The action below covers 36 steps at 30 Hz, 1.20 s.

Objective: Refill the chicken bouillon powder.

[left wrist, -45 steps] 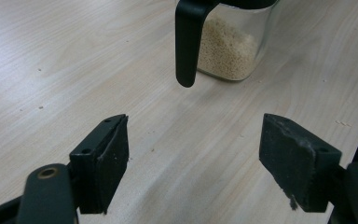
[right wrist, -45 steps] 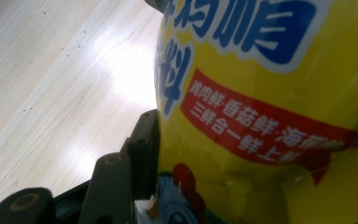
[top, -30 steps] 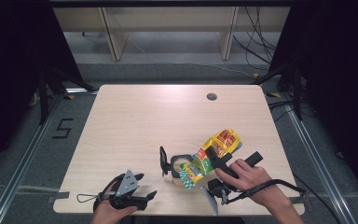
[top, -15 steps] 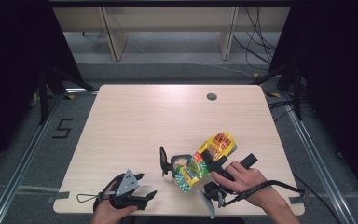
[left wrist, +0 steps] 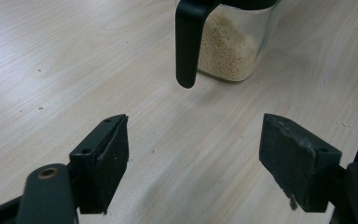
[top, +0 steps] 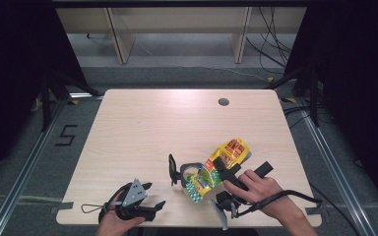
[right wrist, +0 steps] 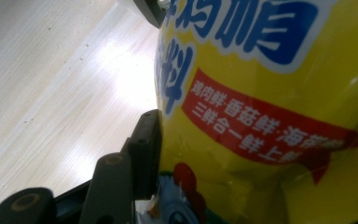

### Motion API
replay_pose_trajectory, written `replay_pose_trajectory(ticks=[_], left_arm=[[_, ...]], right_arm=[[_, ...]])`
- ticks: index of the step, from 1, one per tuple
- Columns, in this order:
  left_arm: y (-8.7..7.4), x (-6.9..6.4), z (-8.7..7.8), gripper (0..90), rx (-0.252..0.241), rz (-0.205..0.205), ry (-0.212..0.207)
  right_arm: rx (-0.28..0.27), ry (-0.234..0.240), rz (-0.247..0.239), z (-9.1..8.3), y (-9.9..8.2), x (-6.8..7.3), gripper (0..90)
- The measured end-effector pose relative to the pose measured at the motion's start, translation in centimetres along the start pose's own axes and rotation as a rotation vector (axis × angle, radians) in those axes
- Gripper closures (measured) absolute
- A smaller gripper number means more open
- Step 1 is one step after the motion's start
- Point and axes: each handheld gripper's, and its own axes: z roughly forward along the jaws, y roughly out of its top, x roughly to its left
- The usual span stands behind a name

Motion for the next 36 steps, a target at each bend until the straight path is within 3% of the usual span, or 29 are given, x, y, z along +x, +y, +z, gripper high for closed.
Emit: replay_pose_trajectory(ticks=[1,2,4,5,6,7,9,10,11,12,14,16,17,18,19,21,22,23,24,25,26,27,29,30,31,32,34,35,36], left_arm=[[-0.01,-0.01,-0.05,23.7,0.005,0.006,0.004],[0.09,0.21,-0.17,23.7,0.007,0.048,0.003],[0.1,0.08,-0.15,23.7,-0.004,0.011,0.005],[0.07,0.05,-0.15,23.7,-0.005,0.002,0.004],[0.04,0.06,-0.16,23.7,-0.005,0.006,0.005],[0.02,0.08,-0.16,23.7,-0.003,0.015,0.005],[0.06,0.15,-0.12,23.7,0.011,0.021,0.013],[0.06,0.2,-0.07,23.7,0.003,0.034,0.011],[0.06,0.06,-0.08,23.7,-0.001,0.02,0.006],[0.06,0.1,-0.21,23.7,0.008,0.032,0.006],[0.11,0.06,-0.18,23.7,-0.002,0.01,-0.002],[0.06,0.07,-0.13,23.7,-0.003,0.005,0.006],[0.01,0.1,-0.13,23.7,0.002,0.013,0.01],[0.03,0.1,-0.15,23.7,0.001,0.025,0.003],[0.04,0.06,-0.09,23.7,-0.005,0.02,0.005],[0.1,0.15,-0.02,23.7,-0.012,0.032,0.003],[0.11,0.12,-0.12,23.7,0.0,0.035,0.006],[0.11,0.23,-0.25,23.7,0.017,0.057,0.008],[0.1,0.21,-0.19,23.7,0.009,0.049,0.009],[0.11,0.14,-0.11,23.7,-0.004,0.032,0.004],[0.07,0.06,-0.1,23.7,-0.002,0.011,0.007],[0.05,0.0,-0.07,23.7,-0.007,0.003,0.008],[0.08,0.14,-0.22,23.7,0.004,0.031,0.002],[0.15,0.24,-0.25,23.7,0.008,0.042,-0.001],[0.13,0.1,-0.17,23.7,0.001,0.019,0.002],[0.08,0.09,-0.04,23.7,-0.011,0.021,0.003],[0.04,0.14,-0.22,23.7,0.023,0.039,0.007],[0.04,0.03,-0.15,23.7,0.01,0.024,0.002],[0.08,0.03,-0.09,23.7,0.004,0.02,0.007]], right_arm=[[-0.002,0.005,0.003,-0.01,0.07,0.06,54.2],[-0.006,0.008,0.008,-0.01,0.11,0.07,54.2],[-0.012,0.002,-0.01,0.03,-0.13,-0.12,54.2],[-0.004,0.005,0.007,0.01,-0.21,-0.07,54.2],[-0.007,-0.006,-0.039,0.08,-0.42,-0.39,54.2],[-0.005,-0.007,-0.043,0.06,-0.46,-0.41,54.2],[0.0,0.002,-0.007,-0.05,-0.37,-0.14,54.2],[-0.012,-0.003,-0.047,0.07,-0.43,-0.31,54.3],[-0.01,-0.002,-0.036,0.09,-0.35,-0.25,54.2],[0.001,0.003,0.005,0.02,-0.25,-0.02,54.3],[-0.002,-0.001,-0.01,-0.01,-0.42,-0.19,54.3],[0.009,-0.001,0.017,-0.14,-0.55,-0.11,54.3],[0.004,-0.012,-0.021,-0.11,-0.69,-0.36,54.2],[0.006,-0.011,-0.025,-0.12,-0.75,-0.4,54.2],[0.021,-0.004,0.016,-0.18,-0.77,-0.16,54.3],[0.02,-0.005,0.014,-0.18,-0.78,-0.13,54.3],[0.007,-0.009,-0.043,-0.04,-0.86,-0.45,54.3],[0.01,-0.006,-0.031,-0.06,-0.71,-0.33,54.3],[0.005,0.031,0.003,-0.08,-0.5,-0.18,54.3],[0.004,0.001,0.009,-0.11,-0.41,-0.05,54.3],[0.004,-0.001,0.008,-0.14,-0.34,-0.04,54.3],[-0.009,-0.007,-0.045,0.0,-0.42,-0.36,54.3],[-0.006,-0.007,-0.046,0.02,-0.44,-0.39,54.3],[0.008,-0.002,0.003,-0.08,-0.43,-0.13,54.3],[0.008,0.001,0.001,-0.09,-0.48,-0.12,54.3],[0.01,-0.004,-0.012,-0.06,-0.58,-0.24,54.3],[0.023,0.001,0.007,-0.05,-0.51,-0.03,54.3],[0.012,0.001,-0.019,0.01,-0.4,-0.13,54.3],[0.011,0.005,-0.005,-0.03,-0.22,0.04,54.3]])
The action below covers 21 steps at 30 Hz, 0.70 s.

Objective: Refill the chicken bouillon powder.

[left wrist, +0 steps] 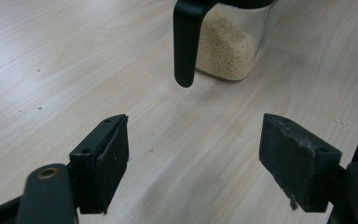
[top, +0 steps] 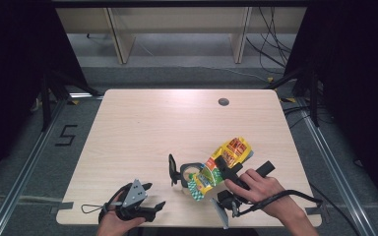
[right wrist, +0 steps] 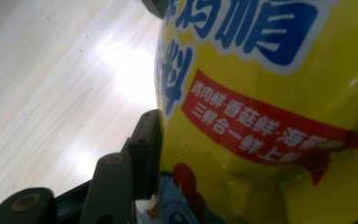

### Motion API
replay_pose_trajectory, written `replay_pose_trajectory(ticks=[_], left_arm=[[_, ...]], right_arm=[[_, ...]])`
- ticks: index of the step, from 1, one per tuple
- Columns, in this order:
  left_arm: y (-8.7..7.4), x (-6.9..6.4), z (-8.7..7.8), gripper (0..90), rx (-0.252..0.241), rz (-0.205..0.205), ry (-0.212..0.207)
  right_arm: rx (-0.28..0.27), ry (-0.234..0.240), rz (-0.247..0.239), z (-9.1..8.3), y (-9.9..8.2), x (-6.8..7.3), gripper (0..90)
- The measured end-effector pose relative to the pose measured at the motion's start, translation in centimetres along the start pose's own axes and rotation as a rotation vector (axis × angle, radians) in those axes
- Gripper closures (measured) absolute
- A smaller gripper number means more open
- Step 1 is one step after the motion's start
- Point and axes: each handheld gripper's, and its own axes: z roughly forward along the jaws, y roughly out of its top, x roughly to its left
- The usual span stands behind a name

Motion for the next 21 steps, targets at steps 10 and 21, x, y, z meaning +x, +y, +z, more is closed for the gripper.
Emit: replay_pose_trajectory(ticks=[10,21], left_arm=[[0.01,0.14,-0.05,23.7,0.007,0.031,-0.008],[-0.02,0.11,-0.11,23.7,0.015,0.014,0.005]], right_arm=[[-0.002,-0.005,0.003,-0.04,-0.01,-0.04,54.6],[0.001,-0.013,0.014,-0.21,-0.45,-0.16,54.9]])
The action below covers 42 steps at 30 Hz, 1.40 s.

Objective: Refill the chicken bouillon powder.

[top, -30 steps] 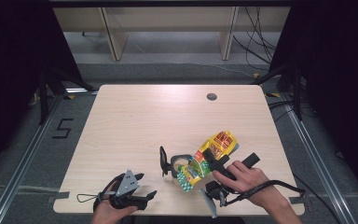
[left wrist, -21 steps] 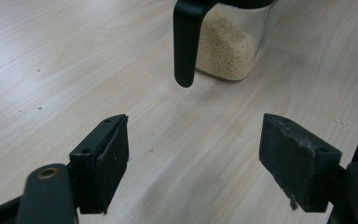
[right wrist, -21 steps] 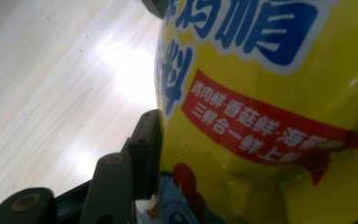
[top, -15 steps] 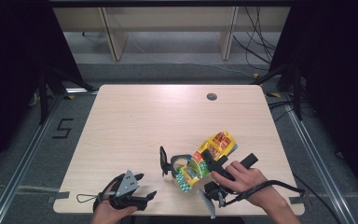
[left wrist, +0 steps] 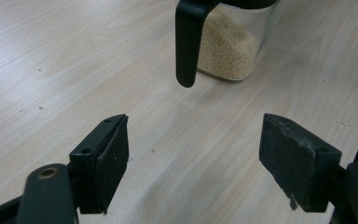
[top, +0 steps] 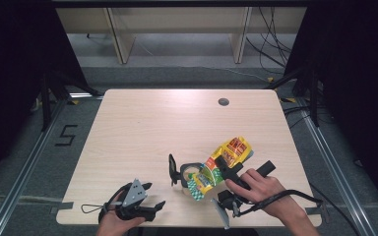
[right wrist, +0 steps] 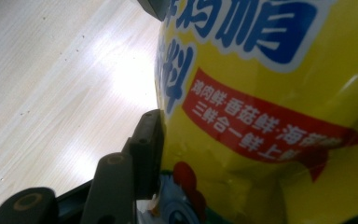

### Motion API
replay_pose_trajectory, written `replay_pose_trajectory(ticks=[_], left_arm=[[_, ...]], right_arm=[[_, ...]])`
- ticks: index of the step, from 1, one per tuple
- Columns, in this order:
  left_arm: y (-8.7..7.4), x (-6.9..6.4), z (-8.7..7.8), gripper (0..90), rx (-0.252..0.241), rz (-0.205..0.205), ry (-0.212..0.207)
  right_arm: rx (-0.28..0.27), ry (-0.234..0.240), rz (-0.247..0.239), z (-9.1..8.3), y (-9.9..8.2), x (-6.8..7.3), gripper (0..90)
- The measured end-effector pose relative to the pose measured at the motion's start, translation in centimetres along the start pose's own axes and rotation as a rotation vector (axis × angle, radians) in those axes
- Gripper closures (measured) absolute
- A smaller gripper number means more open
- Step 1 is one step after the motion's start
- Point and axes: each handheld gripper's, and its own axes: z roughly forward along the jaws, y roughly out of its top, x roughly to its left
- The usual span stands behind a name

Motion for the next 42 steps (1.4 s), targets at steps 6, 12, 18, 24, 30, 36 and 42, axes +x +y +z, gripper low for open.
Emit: replay_pose_trajectory(ticks=[6,12,18,24,30,36,42], left_arm=[[-0.01,-0.08,0.13,23.7,-0.023,-0.015,-0.008],[0.03,0.01,0.09,23.7,-0.008,-0.003,-0.005],[0.02,0.08,0.03,23.7,-0.004,0.002,0.002],[0.03,-0.06,0.07,23.7,-0.021,-0.016,-0.003],[0.09,0.05,0.0,23.7,-0.016,0.003,-0.009],[0.04,0.02,-0.02,23.7,-0.012,-0.002,-0.009],[0.0,-0.02,-0.02,23.7,-0.01,0.003,-0.004]], right_arm=[[-0.002,-0.001,0.002,0.06,-0.14,0.01,54.9],[0.0,0.005,0.007,0.19,-0.35,0.11,54.9],[-0.005,0.01,-0.007,0.19,-0.47,0.0,54.9],[-0.004,0.009,0.001,0.14,-0.54,0.06,54.9],[-0.001,0.018,0.006,0.16,-0.61,0.17,54.9],[-0.001,0.018,-0.008,0.24,-0.53,0.24,54.9],[-0.004,0.023,-0.009,0.3,-0.22,0.38,54.9]])
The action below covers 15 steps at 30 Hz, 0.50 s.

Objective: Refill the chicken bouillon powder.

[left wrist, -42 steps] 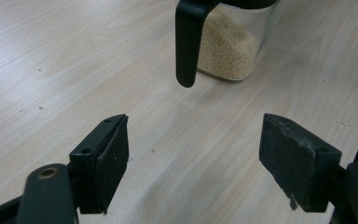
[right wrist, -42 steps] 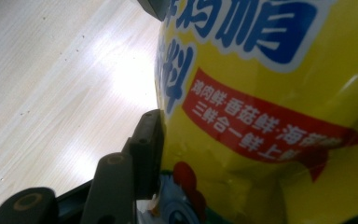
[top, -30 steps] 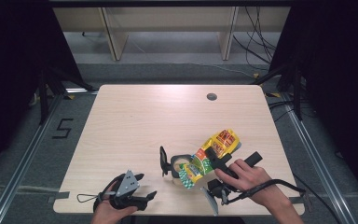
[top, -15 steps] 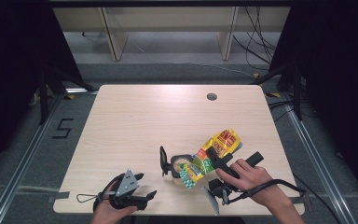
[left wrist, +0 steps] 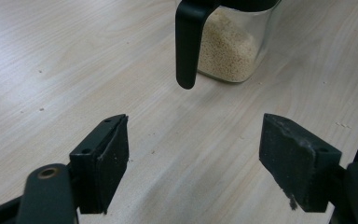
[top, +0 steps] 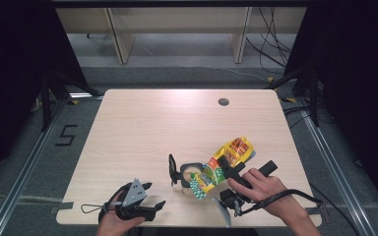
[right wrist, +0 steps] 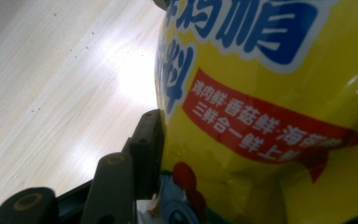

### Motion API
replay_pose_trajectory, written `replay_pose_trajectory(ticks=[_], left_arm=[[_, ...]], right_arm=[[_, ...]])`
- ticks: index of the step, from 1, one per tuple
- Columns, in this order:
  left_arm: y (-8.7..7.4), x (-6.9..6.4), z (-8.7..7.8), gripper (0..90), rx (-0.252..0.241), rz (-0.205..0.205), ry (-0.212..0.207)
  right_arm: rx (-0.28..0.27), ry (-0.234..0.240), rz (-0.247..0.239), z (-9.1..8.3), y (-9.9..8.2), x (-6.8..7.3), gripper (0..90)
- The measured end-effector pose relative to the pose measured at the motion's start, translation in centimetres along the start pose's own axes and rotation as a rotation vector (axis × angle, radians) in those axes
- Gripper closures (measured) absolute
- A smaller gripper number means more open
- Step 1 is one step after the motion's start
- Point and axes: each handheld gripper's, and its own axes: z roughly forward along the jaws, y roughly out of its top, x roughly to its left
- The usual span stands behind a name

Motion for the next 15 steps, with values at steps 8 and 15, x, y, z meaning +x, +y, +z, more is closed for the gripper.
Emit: replay_pose_trajectory(ticks=[8,15], left_arm=[[0.07,0.02,0.03,23.7,-0.004,-0.011,-0.006],[0.09,0.06,0.05,23.7,-0.01,-0.003,-0.008]], right_arm=[[-0.001,-0.006,0.01,-0.01,0.24,0.01,54.9],[-0.019,-0.008,0.012,0.0,0.73,-0.01,55.0]])
